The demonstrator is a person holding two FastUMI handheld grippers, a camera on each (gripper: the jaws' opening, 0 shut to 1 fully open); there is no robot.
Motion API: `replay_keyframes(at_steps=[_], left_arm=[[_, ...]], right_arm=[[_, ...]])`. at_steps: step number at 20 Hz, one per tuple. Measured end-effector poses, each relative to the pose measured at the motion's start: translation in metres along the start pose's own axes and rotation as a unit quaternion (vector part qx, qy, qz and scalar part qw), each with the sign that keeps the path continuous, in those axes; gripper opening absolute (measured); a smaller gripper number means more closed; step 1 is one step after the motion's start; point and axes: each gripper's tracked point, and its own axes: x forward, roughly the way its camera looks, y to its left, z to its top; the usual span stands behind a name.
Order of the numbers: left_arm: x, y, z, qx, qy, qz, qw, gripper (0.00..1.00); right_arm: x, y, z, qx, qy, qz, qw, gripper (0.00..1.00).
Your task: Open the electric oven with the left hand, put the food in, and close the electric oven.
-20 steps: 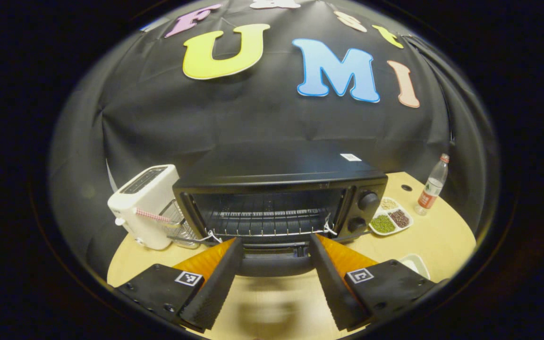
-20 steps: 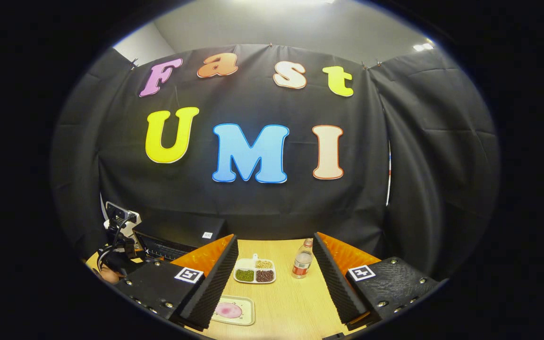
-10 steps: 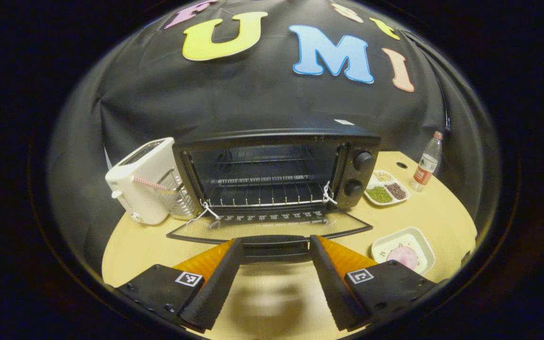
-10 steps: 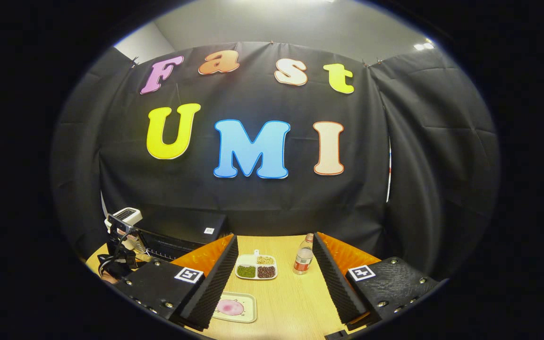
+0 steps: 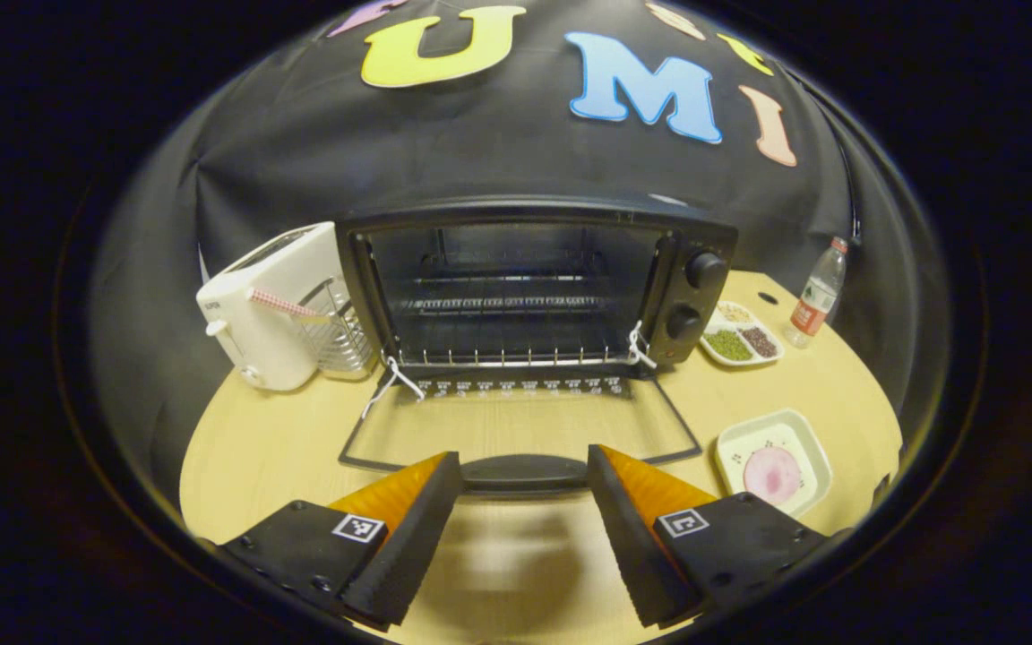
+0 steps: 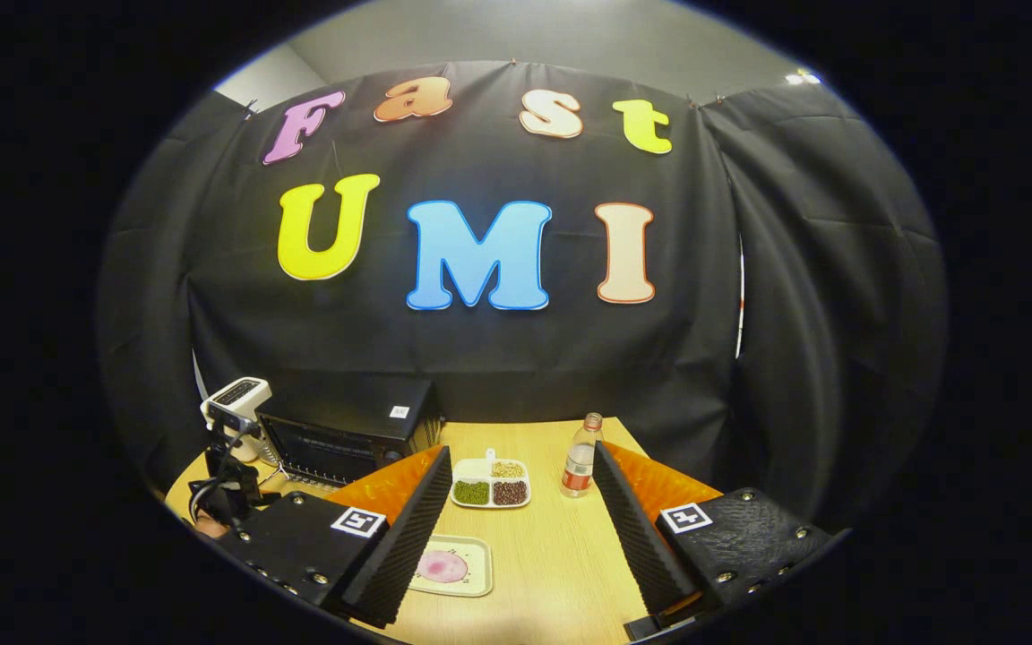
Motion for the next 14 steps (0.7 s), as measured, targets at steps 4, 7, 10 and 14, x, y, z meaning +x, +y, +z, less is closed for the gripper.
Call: replay_keyframes(at_steps=[4, 7, 10, 14], left_arm=[[-0.050, -0.011, 0.070, 0.000, -0.090, -0.016, 0.996, 0.95], [-0.098, -0.021, 0.132, -0.004, -0.166, -0.026, 0.986, 0.97], [-0.152, -0.021, 0.189, -0.007, -0.240, -0.027, 0.970, 0.95], [-0.215, -0.002, 0.232, -0.014, -0.308, -0.018, 0.951, 0.98]], right_arm=[[0.014, 0.002, -0.037, 0.026, 0.073, 0.020, 0.997, 0.96], [0.031, 0.008, -0.081, 0.051, 0.162, 0.052, 0.984, 0.96], [0.043, 0.014, -0.119, 0.050, 0.244, 0.078, 0.965, 0.96], [0.062, 0.024, -0.170, 0.090, 0.341, 0.105, 0.930, 0.97]])
